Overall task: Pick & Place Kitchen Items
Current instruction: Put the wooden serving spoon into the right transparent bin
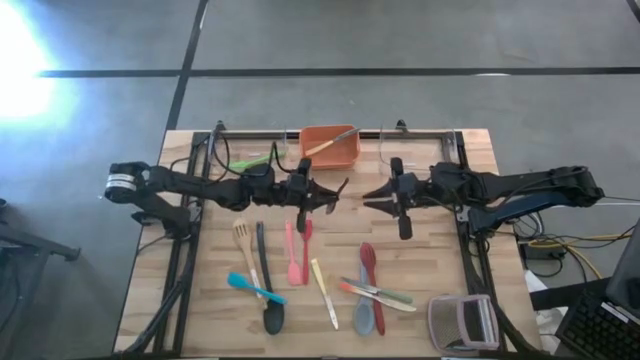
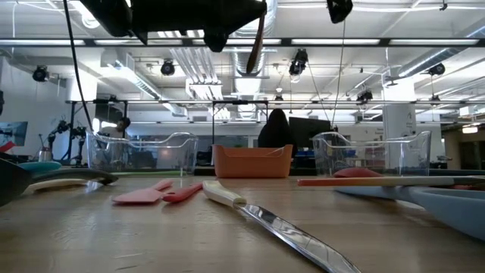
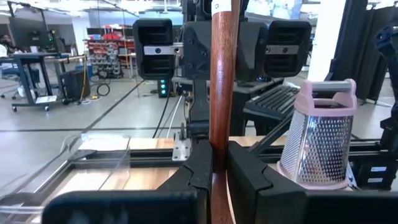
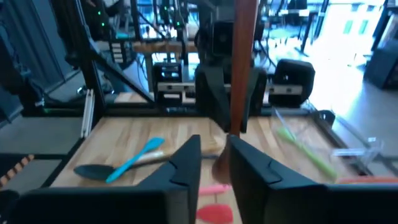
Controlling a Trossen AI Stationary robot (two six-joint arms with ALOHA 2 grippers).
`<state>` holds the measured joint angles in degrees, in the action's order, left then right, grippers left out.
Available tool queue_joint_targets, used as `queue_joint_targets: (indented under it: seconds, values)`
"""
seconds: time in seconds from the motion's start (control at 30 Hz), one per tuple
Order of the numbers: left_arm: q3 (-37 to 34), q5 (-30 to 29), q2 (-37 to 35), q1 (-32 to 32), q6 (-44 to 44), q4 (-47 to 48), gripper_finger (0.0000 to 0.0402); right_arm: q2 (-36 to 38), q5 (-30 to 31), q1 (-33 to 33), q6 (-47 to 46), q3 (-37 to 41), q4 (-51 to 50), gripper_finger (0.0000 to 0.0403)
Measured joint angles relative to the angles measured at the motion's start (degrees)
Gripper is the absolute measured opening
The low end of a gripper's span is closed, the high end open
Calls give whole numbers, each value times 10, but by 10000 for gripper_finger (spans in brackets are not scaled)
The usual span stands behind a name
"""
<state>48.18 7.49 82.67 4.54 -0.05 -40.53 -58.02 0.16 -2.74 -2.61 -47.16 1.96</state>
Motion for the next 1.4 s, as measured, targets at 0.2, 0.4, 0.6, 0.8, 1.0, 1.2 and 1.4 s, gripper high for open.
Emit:
queue_joint_targets:
  seconds: [0.2,0.4,0.6,0.8,1.0,1.2,1.4]
  values:
    - [3,2,0,1,1,0,28,-39,3,0,16,-3,73,132]
    - [3,2,0,1,2,0,28,-85,31,1,36,-16,119,173]
    - [3,5,0,1,2,0,28,-132,63,3,48,-49,124,193]
    - [3,5,0,1,2,0,28,-182,65,4,57,-98,120,188]
    - [3,6,0,1,2,1,28,-210,84,4,63,-141,56,128]
    - [3,6,0,1,12,3,29,-213,91,4,62,-164,-3,24]
    - [3,6,0,1,10,2,30,-209,91,4,60,-159,2,23]
